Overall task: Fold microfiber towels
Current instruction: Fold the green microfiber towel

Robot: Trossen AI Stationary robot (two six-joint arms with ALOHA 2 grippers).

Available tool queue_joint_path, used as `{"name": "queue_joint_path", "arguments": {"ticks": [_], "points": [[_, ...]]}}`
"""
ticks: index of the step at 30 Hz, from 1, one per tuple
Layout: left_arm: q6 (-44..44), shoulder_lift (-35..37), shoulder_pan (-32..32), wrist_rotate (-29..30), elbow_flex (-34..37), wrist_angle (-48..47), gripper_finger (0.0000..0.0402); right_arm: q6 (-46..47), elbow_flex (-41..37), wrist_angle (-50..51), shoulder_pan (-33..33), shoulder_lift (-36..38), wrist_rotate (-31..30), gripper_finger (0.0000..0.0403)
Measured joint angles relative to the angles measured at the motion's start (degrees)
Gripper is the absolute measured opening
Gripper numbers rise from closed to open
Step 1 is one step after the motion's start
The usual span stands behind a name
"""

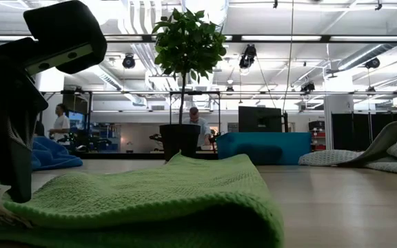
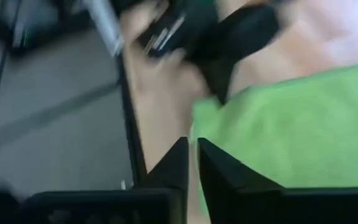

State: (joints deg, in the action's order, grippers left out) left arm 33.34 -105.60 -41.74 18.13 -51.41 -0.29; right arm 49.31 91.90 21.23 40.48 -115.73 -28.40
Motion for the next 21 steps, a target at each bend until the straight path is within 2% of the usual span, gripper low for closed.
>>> {"name": "queue_joint_path", "arguments": {"ticks": [3,11,17,21], "points": [[-0.04,0.01,0.0,-0.12,0.04,0.02,0.0012,-9.18,0.7,-0.48,0.02,-3.37,4.24,0.0064],[-0.06,0.1,-0.91,-0.2,0.06,-0.11,0.0012,-37.06,4.54,7.87,-0.01,-9.23,4.59,0.0155],[-0.08,0.11,-1.29,-0.19,0.07,-0.14,0.0012,-42.3,5.47,17.72,0.04,-12.63,4.37,0.0175],[-0.1,0.12,-1.4,-0.16,0.09,-0.15,0.0012,-44.42,4.9,17.57,0.08,-13.94,4.06,0.017]]}}
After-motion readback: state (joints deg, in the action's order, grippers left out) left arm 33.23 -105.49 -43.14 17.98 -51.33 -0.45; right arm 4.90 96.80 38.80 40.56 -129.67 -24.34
